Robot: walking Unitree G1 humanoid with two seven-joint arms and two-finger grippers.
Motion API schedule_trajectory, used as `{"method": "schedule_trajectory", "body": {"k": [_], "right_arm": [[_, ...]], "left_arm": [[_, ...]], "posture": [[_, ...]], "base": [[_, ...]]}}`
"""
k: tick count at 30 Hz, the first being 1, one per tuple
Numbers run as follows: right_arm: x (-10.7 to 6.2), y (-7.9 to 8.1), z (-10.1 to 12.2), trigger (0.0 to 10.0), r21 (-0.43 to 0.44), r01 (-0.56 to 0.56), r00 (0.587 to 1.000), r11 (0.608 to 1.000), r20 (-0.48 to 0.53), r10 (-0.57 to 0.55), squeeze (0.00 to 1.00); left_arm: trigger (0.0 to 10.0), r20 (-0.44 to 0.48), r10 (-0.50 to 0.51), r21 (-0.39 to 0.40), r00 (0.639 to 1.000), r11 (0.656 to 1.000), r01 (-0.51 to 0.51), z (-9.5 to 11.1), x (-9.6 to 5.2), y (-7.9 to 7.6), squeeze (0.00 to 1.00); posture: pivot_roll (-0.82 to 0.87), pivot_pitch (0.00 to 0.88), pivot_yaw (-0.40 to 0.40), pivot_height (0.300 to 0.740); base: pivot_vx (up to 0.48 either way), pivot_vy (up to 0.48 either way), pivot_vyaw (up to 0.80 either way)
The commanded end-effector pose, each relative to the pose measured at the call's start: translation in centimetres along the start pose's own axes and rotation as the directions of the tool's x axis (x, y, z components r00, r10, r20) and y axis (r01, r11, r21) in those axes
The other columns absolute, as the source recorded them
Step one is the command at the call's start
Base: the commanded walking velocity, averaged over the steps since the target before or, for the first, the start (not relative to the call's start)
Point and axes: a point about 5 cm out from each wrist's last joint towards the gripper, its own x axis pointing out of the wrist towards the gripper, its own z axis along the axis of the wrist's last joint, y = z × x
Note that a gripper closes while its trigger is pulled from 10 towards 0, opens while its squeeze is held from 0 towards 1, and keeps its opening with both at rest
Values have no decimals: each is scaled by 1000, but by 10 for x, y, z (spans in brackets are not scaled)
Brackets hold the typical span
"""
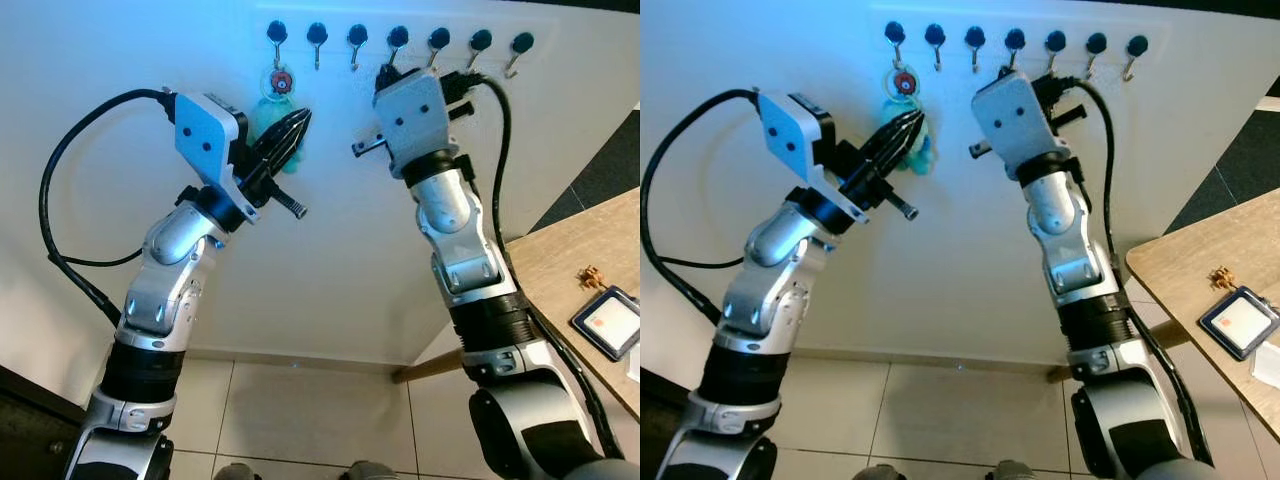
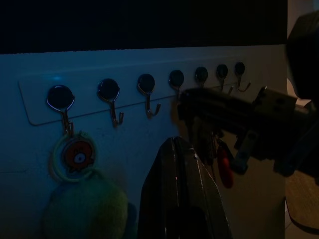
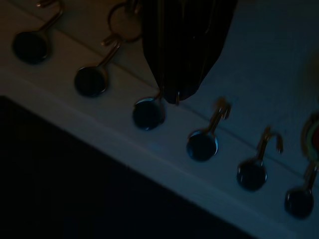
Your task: Hang keys on a hook
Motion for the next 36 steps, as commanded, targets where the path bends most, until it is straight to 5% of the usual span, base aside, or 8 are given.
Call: {"method": "schedule_trajectory", "body": {"k": [1,20,36], "right_arm": [[-1,-1,4,10000,15,13,1000,1000,27,-13,0],[-9,-3,-7,10000,60,32,999,998,-45,-29,0],[-12,-20,-7,10000,93,100,994,991,-49,-96,0]], "left_arm": [[10000,14,-25,-16,1000,1000,26,2,4,-6,0],[10000,13,-62,-24,998,998,63,1,6,-11,0],[10000,24,-60,-17,998,998,61,5,7,-10,0]], "posture": [[37,72,-30,740],[38,75,-26,740],[43,79,-30,740]], "base": [[0,0,0],[0,0,0],[0,0,0]]}}
